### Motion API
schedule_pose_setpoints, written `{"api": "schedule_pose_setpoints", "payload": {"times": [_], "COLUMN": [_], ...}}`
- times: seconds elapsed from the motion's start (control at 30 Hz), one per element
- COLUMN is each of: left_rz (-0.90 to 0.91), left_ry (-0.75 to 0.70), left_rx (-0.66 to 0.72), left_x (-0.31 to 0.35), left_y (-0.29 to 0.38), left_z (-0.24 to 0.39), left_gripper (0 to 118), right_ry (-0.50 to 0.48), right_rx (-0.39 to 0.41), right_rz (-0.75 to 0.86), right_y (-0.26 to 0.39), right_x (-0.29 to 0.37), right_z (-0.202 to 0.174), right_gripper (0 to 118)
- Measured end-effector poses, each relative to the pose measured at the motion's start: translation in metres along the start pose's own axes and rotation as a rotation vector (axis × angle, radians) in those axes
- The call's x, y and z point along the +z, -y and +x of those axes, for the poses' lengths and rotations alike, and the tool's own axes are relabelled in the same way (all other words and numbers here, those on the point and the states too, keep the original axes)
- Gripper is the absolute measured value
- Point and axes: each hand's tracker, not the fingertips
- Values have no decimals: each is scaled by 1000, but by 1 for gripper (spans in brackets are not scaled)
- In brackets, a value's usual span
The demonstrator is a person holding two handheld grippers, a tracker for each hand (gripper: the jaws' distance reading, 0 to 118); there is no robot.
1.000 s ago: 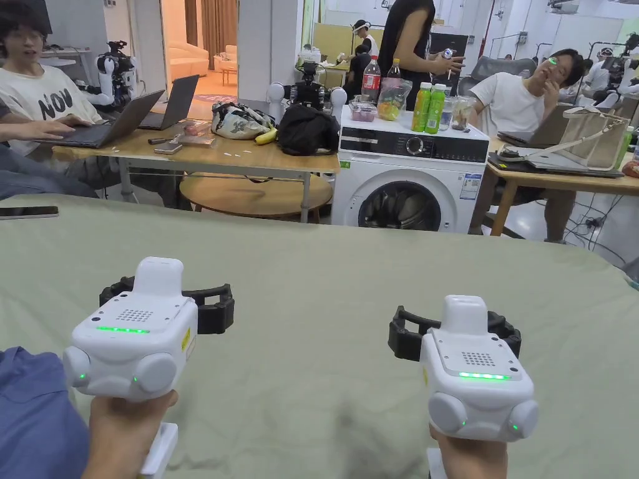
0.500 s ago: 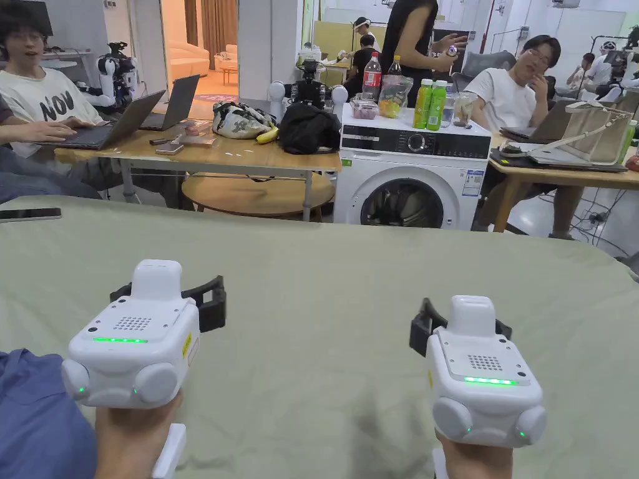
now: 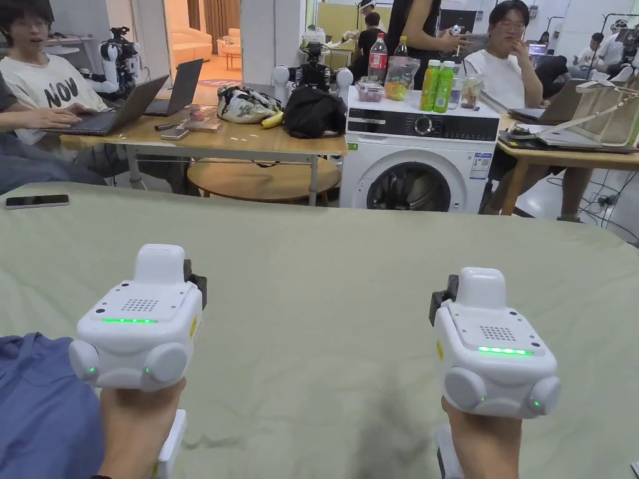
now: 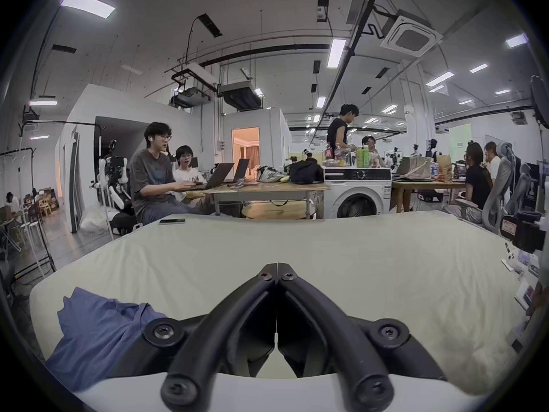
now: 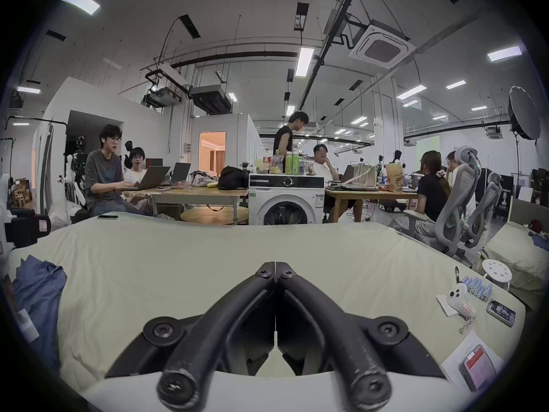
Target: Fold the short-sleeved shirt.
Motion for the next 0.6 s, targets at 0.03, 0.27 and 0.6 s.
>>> {"api": "schedule_pose_setpoints", "payload": {"times": [0.03,0.27,0.6], "left_rz": [-13,-90,-333], "left_ry": [-13,-123,-289], "left_rx": [5,21,125], "left_x": [2,25,57], "left_y": [-1,-10,-9], "left_z": [-5,-65,-189], "left_gripper": [0,0,0], "right_ry": [-4,-81,-313], "right_rx": [0,-1,13], "right_rz": [2,-11,-47], "right_y": [-2,-12,-5], "right_x": [0,-1,10], "right_z": [-5,-63,-181], "right_gripper": [0,0,0]}}
